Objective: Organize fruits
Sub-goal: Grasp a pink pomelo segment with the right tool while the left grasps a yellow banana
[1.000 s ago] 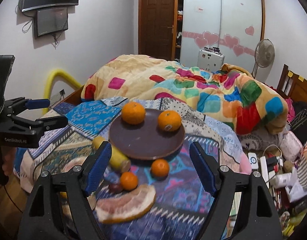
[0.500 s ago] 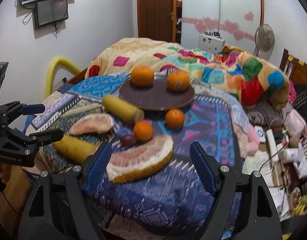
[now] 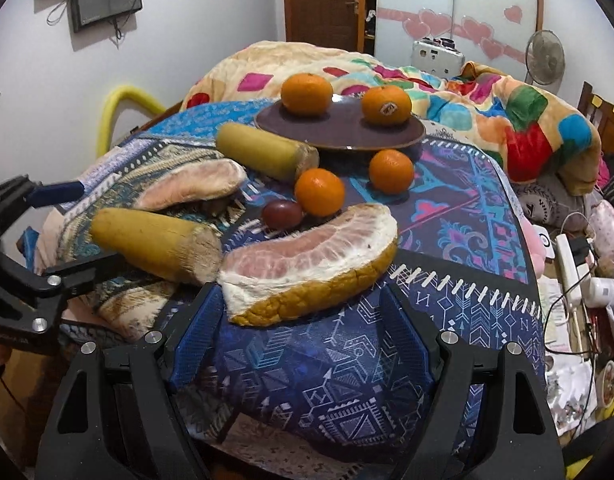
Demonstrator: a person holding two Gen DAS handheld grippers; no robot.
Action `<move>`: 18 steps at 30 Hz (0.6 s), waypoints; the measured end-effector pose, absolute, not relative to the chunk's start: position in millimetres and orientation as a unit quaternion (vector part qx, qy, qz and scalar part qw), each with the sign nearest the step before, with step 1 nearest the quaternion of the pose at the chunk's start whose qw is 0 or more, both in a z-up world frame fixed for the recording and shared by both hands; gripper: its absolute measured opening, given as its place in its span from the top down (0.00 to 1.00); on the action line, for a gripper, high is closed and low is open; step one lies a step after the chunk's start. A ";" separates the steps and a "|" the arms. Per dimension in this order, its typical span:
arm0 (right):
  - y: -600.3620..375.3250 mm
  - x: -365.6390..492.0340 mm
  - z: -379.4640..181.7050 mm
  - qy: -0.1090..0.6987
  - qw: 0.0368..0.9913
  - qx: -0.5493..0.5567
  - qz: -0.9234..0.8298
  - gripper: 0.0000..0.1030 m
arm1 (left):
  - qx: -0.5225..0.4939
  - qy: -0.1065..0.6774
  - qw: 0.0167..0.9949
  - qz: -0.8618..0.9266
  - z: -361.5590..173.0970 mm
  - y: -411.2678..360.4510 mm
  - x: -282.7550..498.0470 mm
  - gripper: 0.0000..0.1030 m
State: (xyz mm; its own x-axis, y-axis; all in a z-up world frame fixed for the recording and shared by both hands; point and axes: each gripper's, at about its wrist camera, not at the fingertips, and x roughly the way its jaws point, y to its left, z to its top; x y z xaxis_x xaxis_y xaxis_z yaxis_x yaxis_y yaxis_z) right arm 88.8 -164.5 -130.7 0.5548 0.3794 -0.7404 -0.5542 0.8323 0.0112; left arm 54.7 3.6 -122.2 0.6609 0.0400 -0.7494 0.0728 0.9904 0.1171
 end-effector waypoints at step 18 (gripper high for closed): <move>-211.6 103.2 -119.9 0.398 0.884 -0.063 0.238 0.24 | 0.139 0.415 0.896 -0.073 -128.9 -32.5 72.0 0.22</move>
State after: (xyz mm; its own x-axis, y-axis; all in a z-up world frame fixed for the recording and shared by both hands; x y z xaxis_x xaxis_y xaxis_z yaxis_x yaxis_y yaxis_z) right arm 103.2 -211.6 -119.9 0.5704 0.3703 -0.7331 -0.4712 0.8786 0.0772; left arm 72.0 -32.5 -128.9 0.6453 -0.0164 -0.7638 0.2470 0.9505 0.1883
